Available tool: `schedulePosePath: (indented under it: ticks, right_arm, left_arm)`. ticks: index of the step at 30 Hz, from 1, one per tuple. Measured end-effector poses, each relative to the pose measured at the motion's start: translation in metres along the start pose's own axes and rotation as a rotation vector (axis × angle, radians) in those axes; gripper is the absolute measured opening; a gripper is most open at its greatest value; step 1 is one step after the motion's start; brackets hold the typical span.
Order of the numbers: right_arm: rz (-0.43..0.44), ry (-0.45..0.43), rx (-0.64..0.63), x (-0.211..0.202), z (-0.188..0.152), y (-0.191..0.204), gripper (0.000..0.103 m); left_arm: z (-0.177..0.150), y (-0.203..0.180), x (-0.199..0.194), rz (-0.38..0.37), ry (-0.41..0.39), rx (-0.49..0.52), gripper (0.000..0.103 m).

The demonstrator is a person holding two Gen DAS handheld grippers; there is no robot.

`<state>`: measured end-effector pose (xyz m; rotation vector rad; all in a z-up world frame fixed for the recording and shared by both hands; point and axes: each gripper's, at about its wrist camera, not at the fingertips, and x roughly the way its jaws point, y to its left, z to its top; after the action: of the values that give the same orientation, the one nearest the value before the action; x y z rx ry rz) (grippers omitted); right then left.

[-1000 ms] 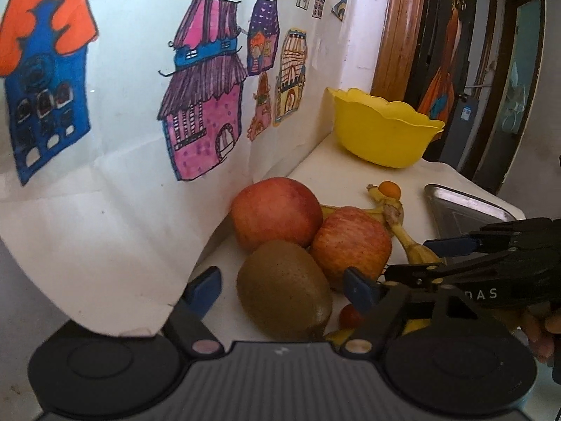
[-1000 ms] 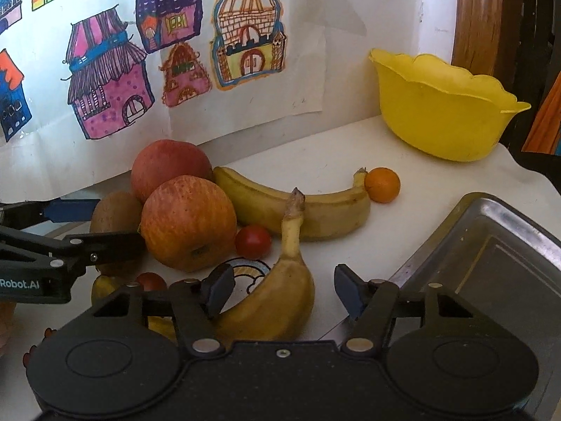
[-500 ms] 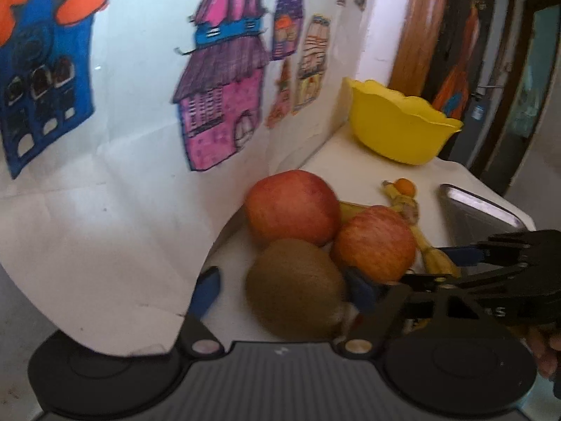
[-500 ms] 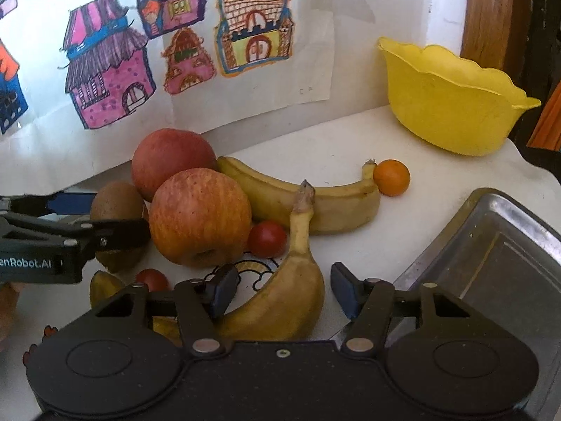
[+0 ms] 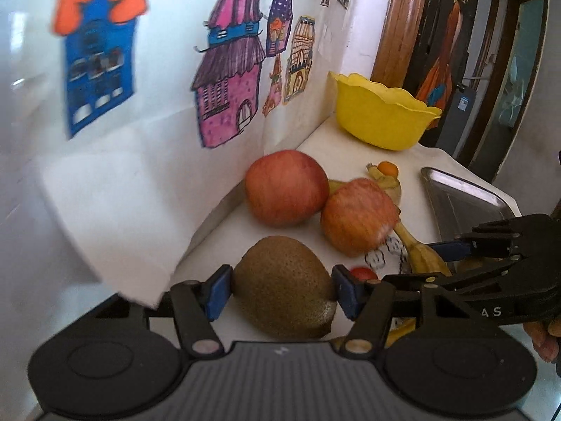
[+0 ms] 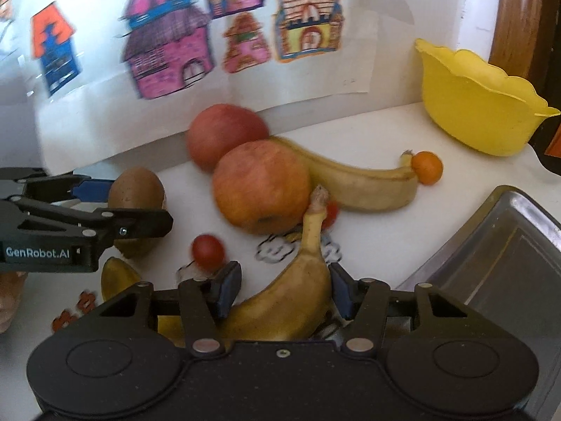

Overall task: Organize fruits
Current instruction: 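Lift the banana with the right tool while the left tool carries the kiwi toward the tray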

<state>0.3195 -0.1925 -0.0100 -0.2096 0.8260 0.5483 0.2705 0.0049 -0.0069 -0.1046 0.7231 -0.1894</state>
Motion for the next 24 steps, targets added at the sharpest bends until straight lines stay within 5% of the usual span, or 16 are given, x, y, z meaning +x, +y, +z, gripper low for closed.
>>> schedulePosePath:
  ticks: [17,24]
  right_arm:
    - [0.035,0.007,-0.172,-0.083,-0.069,0.072,0.057]
    - [-0.009,-0.033,-0.089,-0.110,-0.091,0.068,0.064]
  left_arm:
    - [-0.074,-0.023,-0.093,-0.075,0.026,0.073,0.066]
    - [-0.090,-0.033,-0.109,-0.098,0.021,0.090,0.066]
